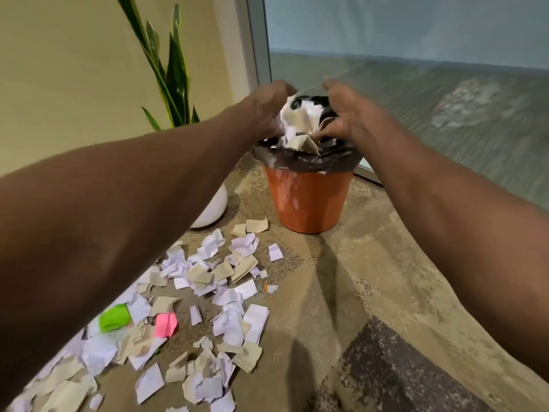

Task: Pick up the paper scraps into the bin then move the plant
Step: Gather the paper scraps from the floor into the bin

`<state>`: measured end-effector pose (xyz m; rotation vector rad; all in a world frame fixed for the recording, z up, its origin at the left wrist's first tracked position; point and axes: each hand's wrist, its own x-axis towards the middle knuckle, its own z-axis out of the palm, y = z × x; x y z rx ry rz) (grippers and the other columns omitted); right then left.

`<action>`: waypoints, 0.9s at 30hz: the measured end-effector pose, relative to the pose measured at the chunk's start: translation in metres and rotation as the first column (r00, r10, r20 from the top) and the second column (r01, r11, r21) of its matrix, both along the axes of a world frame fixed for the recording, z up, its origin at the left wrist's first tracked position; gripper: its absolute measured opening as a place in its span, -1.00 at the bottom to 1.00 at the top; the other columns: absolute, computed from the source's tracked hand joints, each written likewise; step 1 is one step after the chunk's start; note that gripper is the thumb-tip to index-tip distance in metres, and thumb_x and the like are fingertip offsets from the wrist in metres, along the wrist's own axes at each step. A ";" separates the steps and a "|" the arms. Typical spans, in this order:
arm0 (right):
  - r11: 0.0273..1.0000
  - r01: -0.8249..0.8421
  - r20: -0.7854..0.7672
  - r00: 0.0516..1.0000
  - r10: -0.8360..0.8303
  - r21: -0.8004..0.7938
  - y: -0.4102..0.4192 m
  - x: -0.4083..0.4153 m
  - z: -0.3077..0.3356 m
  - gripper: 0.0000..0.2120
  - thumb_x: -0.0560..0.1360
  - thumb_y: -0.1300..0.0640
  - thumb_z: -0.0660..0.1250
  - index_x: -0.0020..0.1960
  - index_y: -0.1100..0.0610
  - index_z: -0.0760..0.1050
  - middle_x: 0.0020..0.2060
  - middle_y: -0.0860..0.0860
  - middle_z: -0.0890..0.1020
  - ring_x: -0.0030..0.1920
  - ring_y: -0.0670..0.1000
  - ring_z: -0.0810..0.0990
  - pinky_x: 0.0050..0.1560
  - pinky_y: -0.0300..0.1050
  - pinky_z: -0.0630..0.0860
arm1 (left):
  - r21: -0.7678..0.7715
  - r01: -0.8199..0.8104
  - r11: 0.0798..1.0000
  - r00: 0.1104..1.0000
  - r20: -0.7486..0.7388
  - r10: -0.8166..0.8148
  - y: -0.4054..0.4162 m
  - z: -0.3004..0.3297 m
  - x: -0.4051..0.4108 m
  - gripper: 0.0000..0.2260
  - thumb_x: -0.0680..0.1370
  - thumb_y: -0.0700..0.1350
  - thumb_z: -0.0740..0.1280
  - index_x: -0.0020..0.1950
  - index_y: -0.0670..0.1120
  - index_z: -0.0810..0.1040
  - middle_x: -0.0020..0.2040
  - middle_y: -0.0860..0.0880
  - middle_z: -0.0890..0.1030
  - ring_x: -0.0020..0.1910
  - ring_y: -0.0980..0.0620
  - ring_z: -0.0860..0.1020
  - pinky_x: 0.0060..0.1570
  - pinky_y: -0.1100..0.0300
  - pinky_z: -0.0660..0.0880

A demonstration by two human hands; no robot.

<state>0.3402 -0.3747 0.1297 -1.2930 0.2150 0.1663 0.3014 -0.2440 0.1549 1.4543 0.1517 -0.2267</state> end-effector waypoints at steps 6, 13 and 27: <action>0.996 0.084 0.097 0.992 -0.079 -0.041 0.023 -0.010 -0.026 -0.47 0.66 -0.11 0.10 0.54 0.14 0.24 0.43 0.16 0.43 0.37 0.21 0.47 0.33 0.20 0.47 | 0.115 0.032 0.993 0.986 0.157 -0.050 -0.003 -0.007 -0.001 -0.70 0.56 -0.04 0.37 0.10 -0.27 0.50 -0.15 -0.01 0.66 -0.18 0.07 0.64 -0.05 0.18 0.56; 0.808 0.356 0.431 0.891 -0.142 -0.470 0.037 -0.056 -0.019 -0.55 0.63 -0.11 0.17 0.41 0.13 0.38 0.19 0.01 0.55 0.11 -0.01 0.53 0.02 -0.16 0.49 | -0.030 -0.096 0.995 0.967 0.235 0.101 0.025 -0.022 -0.027 -0.91 0.53 -0.21 0.41 -0.12 -0.24 0.61 -0.22 -0.13 0.58 -0.15 -0.08 0.52 0.01 0.13 0.53; 0.445 -0.113 0.249 0.696 0.674 -0.888 0.087 -0.265 -0.211 -0.70 0.55 0.09 0.32 0.25 0.15 0.54 0.12 0.08 0.64 0.09 0.00 0.59 0.08 0.06 0.58 | -0.041 -0.279 0.959 0.958 -0.083 0.275 0.121 -0.197 -0.235 -0.83 0.60 -0.32 0.20 0.06 -0.18 0.57 -0.07 -0.13 0.66 -0.13 -0.08 0.61 -0.05 0.05 0.59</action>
